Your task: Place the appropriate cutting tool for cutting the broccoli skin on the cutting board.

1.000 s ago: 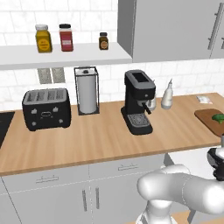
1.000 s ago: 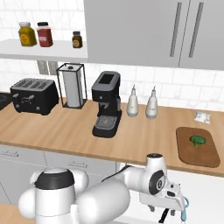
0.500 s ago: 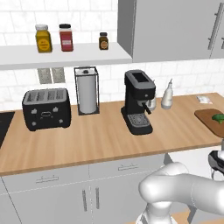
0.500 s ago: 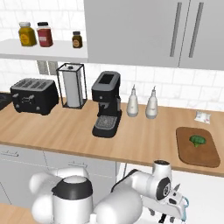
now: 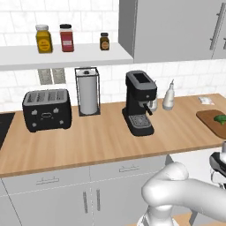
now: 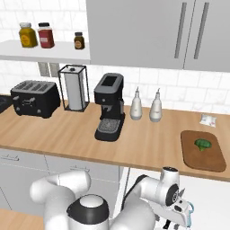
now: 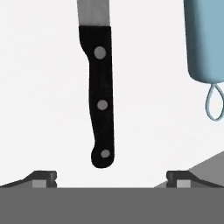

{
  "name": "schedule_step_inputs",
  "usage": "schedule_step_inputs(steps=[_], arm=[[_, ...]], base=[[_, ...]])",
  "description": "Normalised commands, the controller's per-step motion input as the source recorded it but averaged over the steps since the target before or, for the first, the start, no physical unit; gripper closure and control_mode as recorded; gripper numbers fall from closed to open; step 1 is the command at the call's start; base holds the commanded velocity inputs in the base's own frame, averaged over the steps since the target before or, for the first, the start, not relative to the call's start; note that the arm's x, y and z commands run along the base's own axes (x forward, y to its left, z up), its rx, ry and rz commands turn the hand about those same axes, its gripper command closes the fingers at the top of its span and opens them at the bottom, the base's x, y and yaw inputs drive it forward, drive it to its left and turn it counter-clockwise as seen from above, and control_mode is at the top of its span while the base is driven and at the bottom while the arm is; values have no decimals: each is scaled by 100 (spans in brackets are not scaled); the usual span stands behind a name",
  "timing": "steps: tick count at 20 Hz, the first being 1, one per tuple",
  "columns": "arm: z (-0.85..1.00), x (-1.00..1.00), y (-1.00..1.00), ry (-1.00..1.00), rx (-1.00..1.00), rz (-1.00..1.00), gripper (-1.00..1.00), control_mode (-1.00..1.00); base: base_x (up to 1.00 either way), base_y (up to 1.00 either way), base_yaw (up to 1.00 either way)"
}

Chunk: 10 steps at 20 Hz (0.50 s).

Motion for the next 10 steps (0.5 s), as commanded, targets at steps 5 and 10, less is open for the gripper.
schedule_step_inputs(steps=[5,10], arm=[[-33,0,-10,0,1,-4,-100,-100],[-14,1,0,0,0,-3,-100,-100]], base=[[0,0,0],[0,0,0]])
